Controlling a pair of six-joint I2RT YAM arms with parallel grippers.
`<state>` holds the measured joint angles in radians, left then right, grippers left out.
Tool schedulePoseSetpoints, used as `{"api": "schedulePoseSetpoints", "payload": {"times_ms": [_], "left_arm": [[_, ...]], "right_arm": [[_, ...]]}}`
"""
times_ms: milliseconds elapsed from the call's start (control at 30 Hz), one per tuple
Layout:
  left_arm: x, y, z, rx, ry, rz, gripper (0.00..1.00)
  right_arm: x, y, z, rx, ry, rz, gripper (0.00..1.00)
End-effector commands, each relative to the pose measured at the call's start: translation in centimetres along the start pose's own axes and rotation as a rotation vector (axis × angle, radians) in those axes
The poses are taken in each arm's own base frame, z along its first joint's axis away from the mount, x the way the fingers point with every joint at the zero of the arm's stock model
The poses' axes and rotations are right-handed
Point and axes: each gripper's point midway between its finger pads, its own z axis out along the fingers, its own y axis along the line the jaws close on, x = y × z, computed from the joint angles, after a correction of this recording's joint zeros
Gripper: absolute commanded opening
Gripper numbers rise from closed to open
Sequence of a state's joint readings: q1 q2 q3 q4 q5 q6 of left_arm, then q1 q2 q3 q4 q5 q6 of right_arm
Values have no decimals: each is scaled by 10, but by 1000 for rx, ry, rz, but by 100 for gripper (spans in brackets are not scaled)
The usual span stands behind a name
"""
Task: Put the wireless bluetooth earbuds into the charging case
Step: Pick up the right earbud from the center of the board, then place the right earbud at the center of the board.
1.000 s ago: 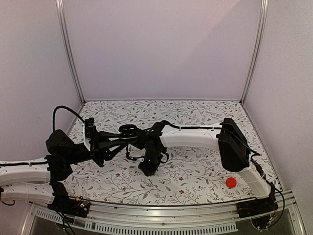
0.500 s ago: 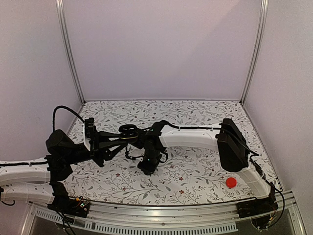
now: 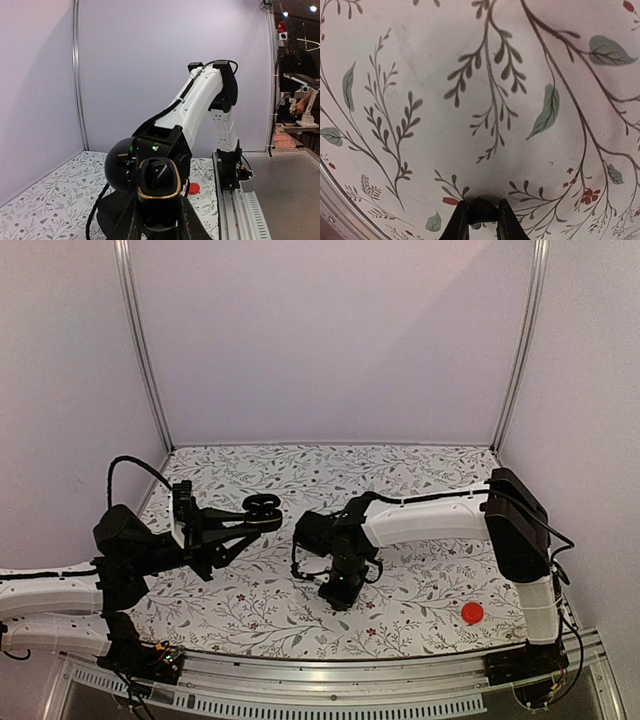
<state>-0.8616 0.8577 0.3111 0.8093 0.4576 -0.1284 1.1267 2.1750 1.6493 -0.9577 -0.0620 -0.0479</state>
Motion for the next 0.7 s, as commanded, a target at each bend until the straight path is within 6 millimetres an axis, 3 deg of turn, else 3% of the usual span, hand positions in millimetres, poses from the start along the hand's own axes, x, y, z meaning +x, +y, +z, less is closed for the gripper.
{"api": "schedulePoseSetpoints", "payload": {"times_ms": [0,167,367,533,667], "left_arm": [[-3,4,-2,-16,-17,17,17],[-3,3,-2,-10,-15,16,17],[-3,4,-1,-11,-14,16,17],[-3,3,-1,-9,-14,16,17],[-2,4,-2,-13,-14,17,17]], "right_arm": [[36,-3,-1,1,58,53,6],[72,0,-4,-9,124,59,8],[94,1,-10,-7,181,89,10],[106,-1,-10,8,222,98,16],[105,2,-13,-5,223,97,27]]}}
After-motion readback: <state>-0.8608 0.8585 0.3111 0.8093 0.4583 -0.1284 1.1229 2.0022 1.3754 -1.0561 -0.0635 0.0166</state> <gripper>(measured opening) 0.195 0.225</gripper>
